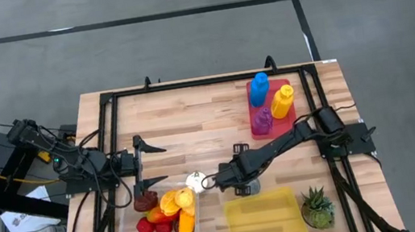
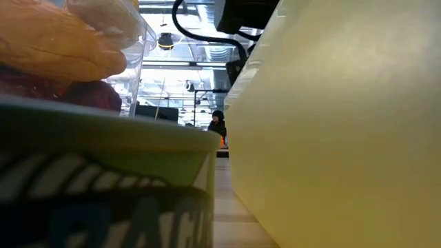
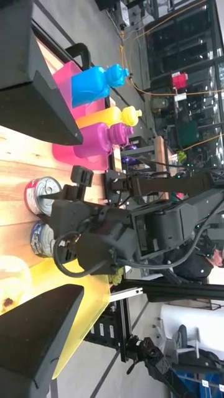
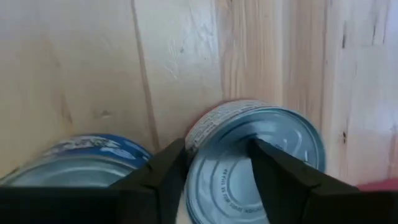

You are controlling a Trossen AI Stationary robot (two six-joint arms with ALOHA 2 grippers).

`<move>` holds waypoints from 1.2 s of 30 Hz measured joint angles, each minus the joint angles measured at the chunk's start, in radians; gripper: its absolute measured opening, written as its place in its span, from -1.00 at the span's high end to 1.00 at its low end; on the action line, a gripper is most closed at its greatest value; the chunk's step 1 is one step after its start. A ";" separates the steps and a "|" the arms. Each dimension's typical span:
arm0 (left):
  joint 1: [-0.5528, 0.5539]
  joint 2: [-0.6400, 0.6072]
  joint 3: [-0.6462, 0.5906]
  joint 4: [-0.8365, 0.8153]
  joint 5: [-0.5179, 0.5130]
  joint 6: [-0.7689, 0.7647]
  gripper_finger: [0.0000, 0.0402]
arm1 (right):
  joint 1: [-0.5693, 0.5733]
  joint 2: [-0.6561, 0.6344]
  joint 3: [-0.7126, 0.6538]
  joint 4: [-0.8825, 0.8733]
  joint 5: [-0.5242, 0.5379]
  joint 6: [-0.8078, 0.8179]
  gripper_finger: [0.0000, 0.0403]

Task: Pick & Place Food Item
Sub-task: Put the red tuna can into the yellow bin

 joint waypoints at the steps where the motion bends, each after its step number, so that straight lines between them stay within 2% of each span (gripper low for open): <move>1: 0.000 0.000 0.000 -0.001 0.000 0.000 -0.86 | 0.001 0.006 0.002 0.000 0.003 0.000 0.22; 3: 0.000 0.000 0.000 0.000 0.000 0.000 -0.86 | 0.003 0.008 0.004 -0.005 0.013 0.001 0.39; 7: 0.000 0.000 0.000 0.000 0.000 0.000 -0.86 | 0.017 0.009 0.003 -0.003 0.010 -0.014 0.87; 8: 0.000 0.000 0.000 0.000 -0.001 0.000 -0.86 | 0.022 0.009 0.003 -0.003 0.013 -0.022 0.93; 13: 0.000 0.000 0.000 -0.001 -0.015 0.000 -0.86 | 0.042 0.011 0.007 -0.007 0.043 -0.016 0.99; 19: 0.000 0.000 0.000 -0.001 -0.018 0.000 -0.86 | 0.068 0.024 0.075 -0.093 0.070 0.001 1.00; 26: 0.000 0.000 0.000 -0.001 -0.018 0.000 -0.86 | 0.105 0.022 0.176 -0.233 0.161 0.037 1.00; 36: 0.000 0.000 0.000 -0.001 -0.018 0.000 -0.86 | 0.175 0.019 0.351 -0.405 0.166 0.117 1.00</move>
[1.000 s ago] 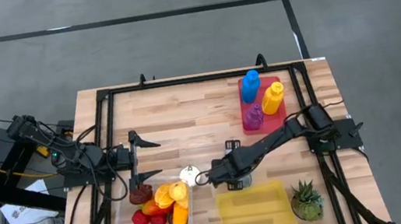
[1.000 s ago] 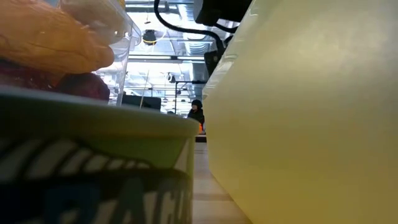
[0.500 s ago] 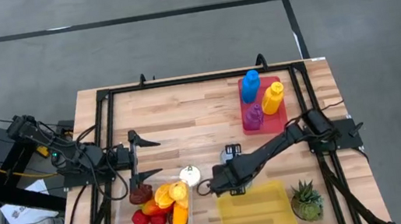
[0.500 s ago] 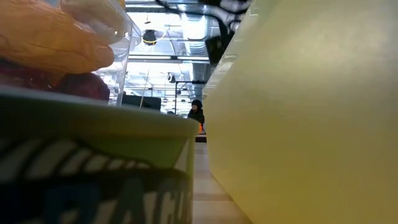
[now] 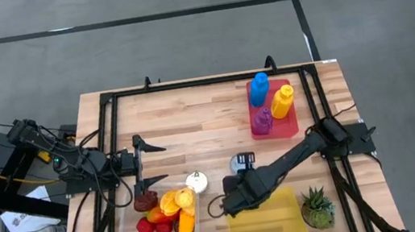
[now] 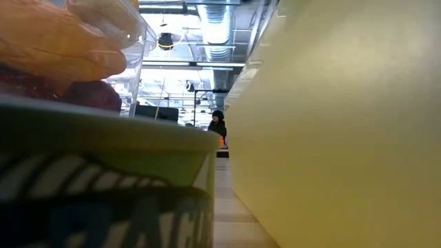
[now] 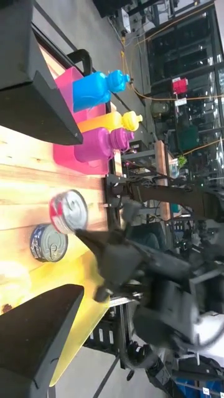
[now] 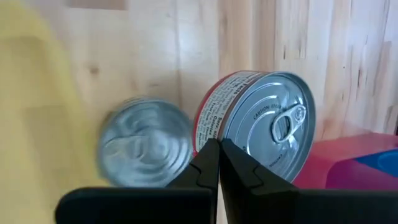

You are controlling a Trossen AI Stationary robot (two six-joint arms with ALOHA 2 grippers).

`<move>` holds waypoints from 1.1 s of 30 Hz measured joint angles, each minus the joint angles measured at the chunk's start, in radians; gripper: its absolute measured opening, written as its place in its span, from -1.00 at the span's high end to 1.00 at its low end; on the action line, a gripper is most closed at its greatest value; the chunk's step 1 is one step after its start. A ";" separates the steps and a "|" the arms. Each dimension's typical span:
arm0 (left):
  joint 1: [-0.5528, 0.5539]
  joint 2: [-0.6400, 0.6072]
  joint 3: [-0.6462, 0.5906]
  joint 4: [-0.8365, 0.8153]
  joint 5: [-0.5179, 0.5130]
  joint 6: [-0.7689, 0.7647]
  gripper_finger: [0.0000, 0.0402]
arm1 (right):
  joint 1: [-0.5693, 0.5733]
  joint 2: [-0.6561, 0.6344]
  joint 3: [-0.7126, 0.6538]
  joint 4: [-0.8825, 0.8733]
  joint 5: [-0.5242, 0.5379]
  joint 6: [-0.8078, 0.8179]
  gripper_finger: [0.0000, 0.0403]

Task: Pick & Place Food Item
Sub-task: Put the red tuna can into the yellow bin

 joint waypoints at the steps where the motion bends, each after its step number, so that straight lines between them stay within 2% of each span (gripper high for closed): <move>1: 0.000 0.000 0.000 0.000 0.000 0.000 -0.86 | 0.012 0.000 0.027 -0.017 -0.003 0.010 1.00; 8: 0.000 0.000 0.000 0.000 0.000 0.000 -0.86 | 0.116 -0.003 0.167 -0.029 -0.084 0.092 1.00; 17: 0.000 0.000 0.000 -0.001 0.000 0.000 -0.86 | 0.231 0.011 0.169 0.131 -0.226 0.181 1.00; 20: 0.000 0.000 0.000 -0.002 0.000 0.000 -0.86 | 0.238 0.040 0.168 0.193 -0.272 0.180 1.00; 28: 0.000 0.000 -0.001 -0.026 0.000 -0.019 -0.86 | 0.208 0.162 0.164 0.127 -0.365 0.151 1.00; 33: 0.000 0.000 -0.001 -0.035 0.000 -0.018 -0.86 | 0.200 0.170 0.165 0.110 -0.378 0.148 1.00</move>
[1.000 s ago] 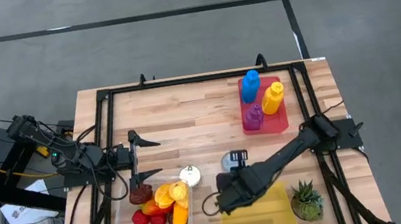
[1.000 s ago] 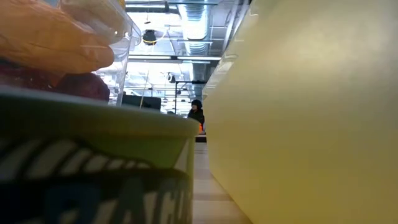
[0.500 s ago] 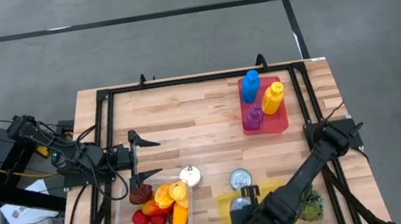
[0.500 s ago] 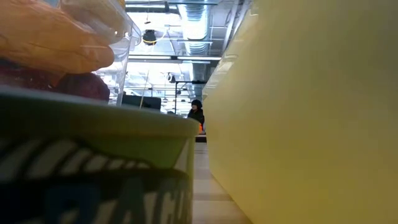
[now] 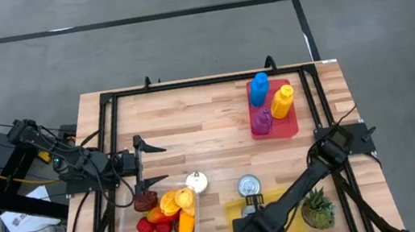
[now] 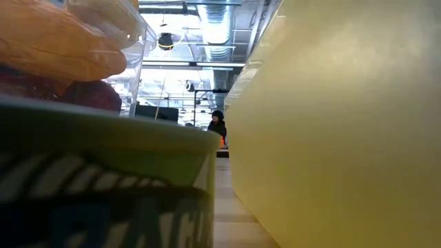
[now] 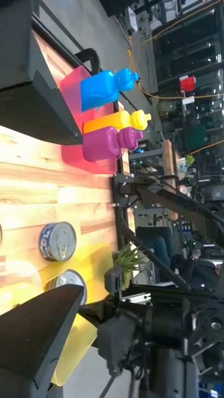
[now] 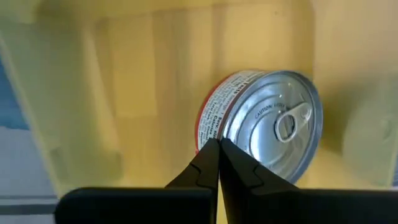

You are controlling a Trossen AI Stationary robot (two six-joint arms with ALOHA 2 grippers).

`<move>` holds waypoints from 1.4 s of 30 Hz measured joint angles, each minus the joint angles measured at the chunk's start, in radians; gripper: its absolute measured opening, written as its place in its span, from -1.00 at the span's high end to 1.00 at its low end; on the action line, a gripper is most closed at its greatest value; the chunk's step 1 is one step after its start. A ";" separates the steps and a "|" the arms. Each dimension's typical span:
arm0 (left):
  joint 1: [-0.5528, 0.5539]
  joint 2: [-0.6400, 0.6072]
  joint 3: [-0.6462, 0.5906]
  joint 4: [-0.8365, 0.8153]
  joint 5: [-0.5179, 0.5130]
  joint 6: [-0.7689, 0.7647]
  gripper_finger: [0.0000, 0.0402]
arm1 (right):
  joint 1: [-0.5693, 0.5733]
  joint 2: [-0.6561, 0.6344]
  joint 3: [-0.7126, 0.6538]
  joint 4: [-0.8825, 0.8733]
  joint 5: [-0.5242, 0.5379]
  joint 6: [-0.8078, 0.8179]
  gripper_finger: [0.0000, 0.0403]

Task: Pick & Place Food Item
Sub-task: Put the red tuna can into the yellow bin, then put the blue tuna can into the yellow bin

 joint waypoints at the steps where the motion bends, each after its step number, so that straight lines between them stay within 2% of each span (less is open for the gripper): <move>1: 0.000 0.000 0.000 -0.002 0.000 0.000 -0.86 | -0.003 -0.006 0.000 0.004 -0.006 0.001 0.99; 5: 0.001 0.000 0.000 -0.006 0.000 0.000 -0.86 | 0.000 -0.043 0.001 0.023 -0.010 0.049 0.91; 8: 0.001 0.000 0.000 -0.009 0.000 0.000 -0.86 | 0.000 -0.058 0.003 0.027 0.006 0.081 0.77; 14: 0.001 0.000 0.000 -0.011 0.000 0.001 -0.86 | 0.004 -0.047 0.002 0.014 0.069 0.087 0.41; 20: 0.001 0.000 0.000 -0.023 0.000 0.001 -0.86 | -0.006 -0.071 0.001 0.007 0.101 0.129 -0.05; 22: 0.001 0.000 0.000 -0.023 0.000 0.000 -0.86 | -0.009 -0.093 0.002 0.005 0.149 0.119 -0.18; 25: 0.001 0.000 0.000 -0.023 0.000 0.000 -0.86 | -0.017 -0.113 0.002 -0.001 0.276 0.059 -0.30; 28: 0.001 0.000 0.000 -0.023 0.000 0.000 -0.86 | -0.036 -0.124 0.003 -0.015 0.401 -0.045 -0.32; 31: 0.001 0.000 0.000 -0.025 0.000 0.000 -0.86 | -0.076 -0.120 0.002 -0.038 0.450 -0.138 -0.31; 33: 0.001 0.000 0.000 -0.025 0.000 0.000 -0.86 | -0.112 -0.115 -0.001 -0.031 0.447 -0.167 -0.31; 39: 0.000 0.000 0.000 -0.032 0.000 -0.007 -0.86 | -0.205 -0.116 -0.068 -0.082 0.336 -0.183 -0.31; 42: 0.000 0.000 0.000 -0.040 0.000 -0.008 -0.86 | -0.240 -0.121 -0.096 -0.117 0.223 -0.186 -0.31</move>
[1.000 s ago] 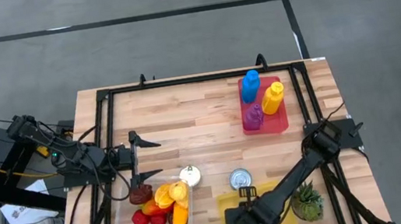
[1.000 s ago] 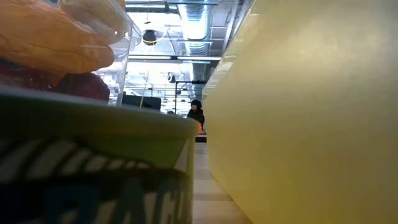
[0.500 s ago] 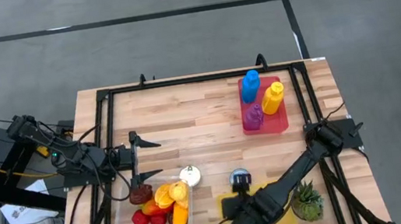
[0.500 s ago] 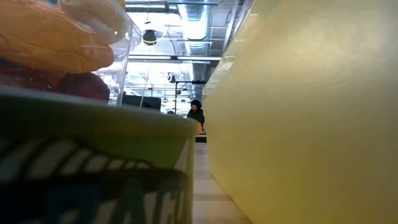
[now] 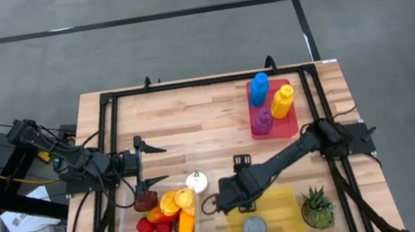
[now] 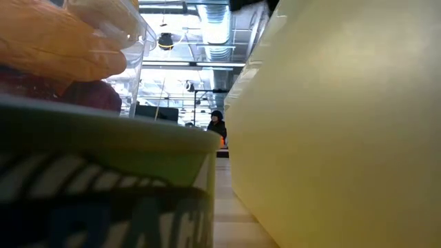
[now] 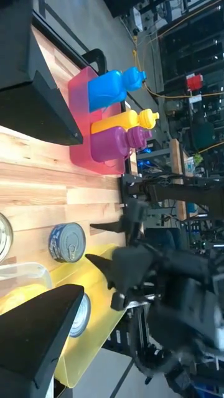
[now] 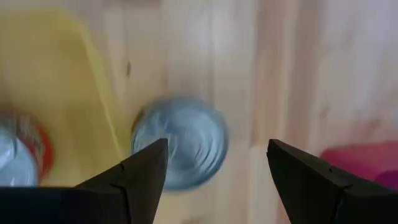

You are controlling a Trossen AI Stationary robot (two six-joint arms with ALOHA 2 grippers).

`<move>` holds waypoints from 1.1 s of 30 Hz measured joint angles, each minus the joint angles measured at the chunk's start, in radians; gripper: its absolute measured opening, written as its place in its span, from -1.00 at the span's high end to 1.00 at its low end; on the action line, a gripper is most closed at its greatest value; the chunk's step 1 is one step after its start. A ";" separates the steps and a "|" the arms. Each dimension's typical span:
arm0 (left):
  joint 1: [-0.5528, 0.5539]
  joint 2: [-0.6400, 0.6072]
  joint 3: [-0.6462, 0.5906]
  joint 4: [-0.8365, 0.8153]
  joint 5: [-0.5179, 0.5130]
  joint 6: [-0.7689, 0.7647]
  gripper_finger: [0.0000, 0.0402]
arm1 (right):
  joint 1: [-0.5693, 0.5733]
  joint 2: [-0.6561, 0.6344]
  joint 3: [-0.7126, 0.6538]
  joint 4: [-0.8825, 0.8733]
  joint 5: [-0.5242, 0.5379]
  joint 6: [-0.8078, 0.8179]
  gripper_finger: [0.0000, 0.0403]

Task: Pick & Place Food Item
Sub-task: Put the blue tuna can into the yellow bin

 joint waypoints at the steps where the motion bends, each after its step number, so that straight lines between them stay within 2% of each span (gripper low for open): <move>1: 0.000 0.000 0.000 -0.001 0.000 0.000 -0.86 | -0.011 0.000 -0.012 -0.008 -0.039 -0.006 -0.31; 5: 0.000 0.000 0.000 -0.004 0.000 0.000 -0.86 | -0.042 0.000 -0.054 -0.011 -0.105 -0.050 -0.31; 18: 0.000 0.000 0.000 -0.004 0.000 -0.001 -0.86 | -0.114 -0.007 -0.266 0.158 -0.090 -0.159 -0.31; 22: 0.000 0.000 0.000 -0.004 0.000 -0.001 -0.86 | -0.121 -0.006 -0.271 0.171 -0.008 -0.179 -0.31; 29: 0.000 0.000 0.000 -0.004 0.000 -0.001 -0.86 | -0.169 0.001 -0.275 0.268 0.209 -0.214 -0.31; 33: 0.000 0.000 0.000 -0.004 0.000 -0.001 -0.86 | -0.199 0.002 -0.273 0.263 0.232 -0.210 -0.31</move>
